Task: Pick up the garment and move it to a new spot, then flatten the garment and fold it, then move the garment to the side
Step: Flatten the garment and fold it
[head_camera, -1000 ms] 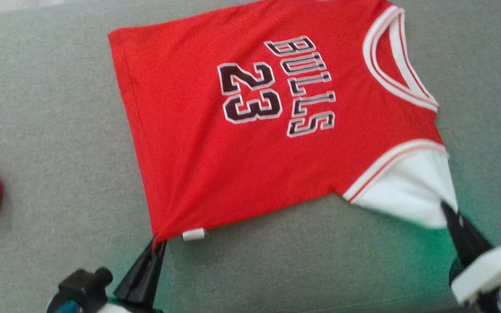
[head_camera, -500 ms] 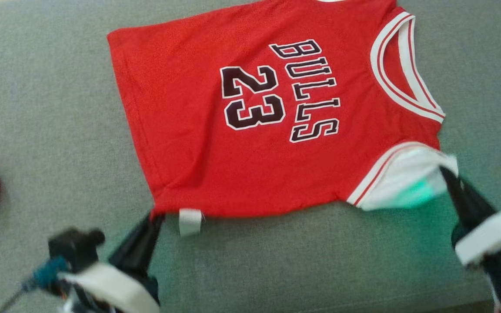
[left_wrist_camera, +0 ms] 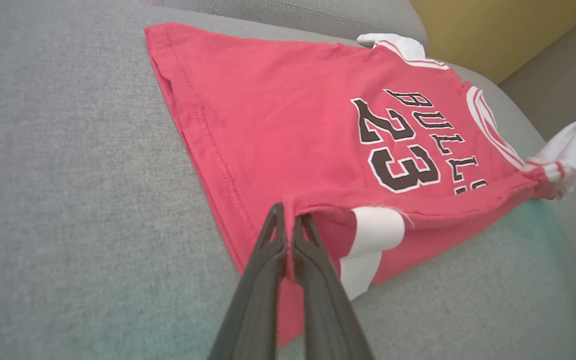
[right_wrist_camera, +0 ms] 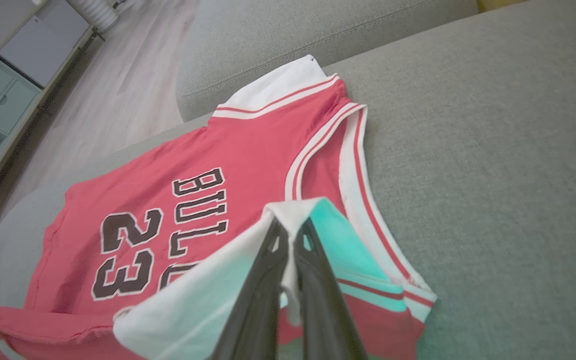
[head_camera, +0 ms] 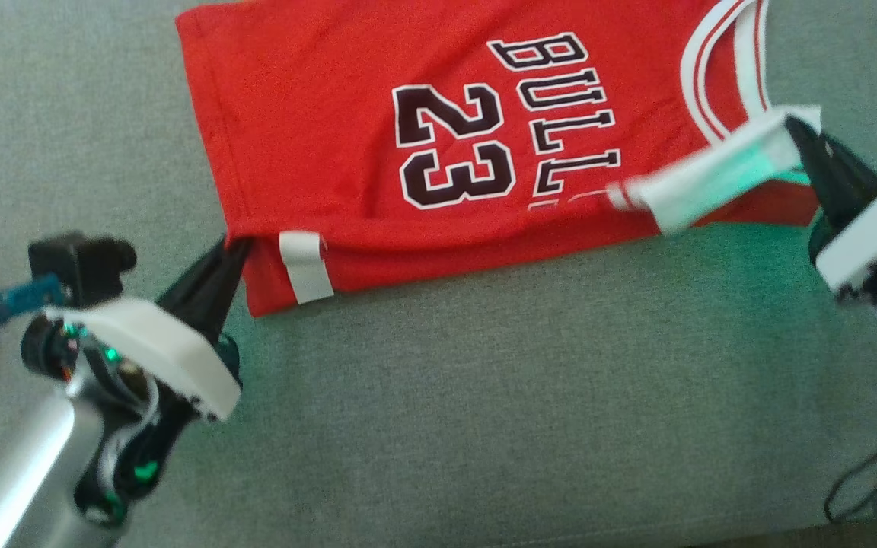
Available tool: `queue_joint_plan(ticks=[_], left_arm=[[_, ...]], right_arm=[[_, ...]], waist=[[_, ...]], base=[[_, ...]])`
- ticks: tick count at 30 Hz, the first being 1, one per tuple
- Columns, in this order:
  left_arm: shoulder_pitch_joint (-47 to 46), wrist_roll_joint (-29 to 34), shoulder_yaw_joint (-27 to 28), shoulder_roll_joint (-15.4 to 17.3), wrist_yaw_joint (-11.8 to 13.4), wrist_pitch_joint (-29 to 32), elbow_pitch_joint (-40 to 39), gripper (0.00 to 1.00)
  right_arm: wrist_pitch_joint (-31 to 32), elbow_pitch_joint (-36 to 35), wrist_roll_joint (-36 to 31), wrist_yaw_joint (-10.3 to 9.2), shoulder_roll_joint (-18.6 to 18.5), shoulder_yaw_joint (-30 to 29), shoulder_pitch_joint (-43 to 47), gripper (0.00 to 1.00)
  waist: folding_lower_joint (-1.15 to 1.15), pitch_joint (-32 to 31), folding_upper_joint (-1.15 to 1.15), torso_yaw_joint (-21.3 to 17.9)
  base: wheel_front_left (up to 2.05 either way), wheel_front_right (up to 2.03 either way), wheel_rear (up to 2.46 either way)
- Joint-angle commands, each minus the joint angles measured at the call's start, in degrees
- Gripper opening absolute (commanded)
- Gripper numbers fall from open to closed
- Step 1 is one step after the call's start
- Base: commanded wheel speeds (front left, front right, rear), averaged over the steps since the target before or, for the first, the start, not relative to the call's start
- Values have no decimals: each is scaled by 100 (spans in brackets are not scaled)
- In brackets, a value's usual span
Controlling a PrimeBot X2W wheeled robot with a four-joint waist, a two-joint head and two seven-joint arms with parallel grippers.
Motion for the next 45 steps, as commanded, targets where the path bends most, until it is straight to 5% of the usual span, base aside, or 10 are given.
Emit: queue_joint_plan(ticks=[1, 9, 10, 11, 26, 36, 45], left_arm=[[-347, 21, 245, 148, -41, 60, -82, 0], [-1074, 161, -53, -34, -215, 355, 673, 0], [-1121, 176, -76, -75, -212, 351, 753, 34], [-1146, 164, -84, -127, -204, 337, 821, 97], [-13, -13, 144, -102, 234, -128, 480, 100], [-82, 20, 147, -187, 396, -142, 516, 100], [-132, 6, -117, -195, 291, 135, 727, 100]], right_arm=[[24, -132, -54, 44, -81, 124, -252, 0], [-78, 562, -332, 44, -232, 494, -864, 0], [-124, 602, -361, 44, -267, 547, -883, 38], [-192, 624, -399, 44, -315, 604, -895, 100], [-780, 154, -729, 44, -1109, 824, 340, 100], [-1049, 764, -1236, 44, -968, 841, 94, 100], [-869, 1356, -1272, 44, -1050, 1152, -227, 100]], waist=[[-1, 108, 0, 27], [-1, 275, 0, 136], [-1, 273, 0, 145], [-1, 266, 0, 150], [-1, -54, 0, -5], [-1, 207, 0, -7], [-1, 287, 0, -7]], base=[[0, 0, 0], [0, 0, 0], [0, 0, 0], [0, 0, 0], [0, 0, 0], [0, 0, 0], [0, 0, 0]])
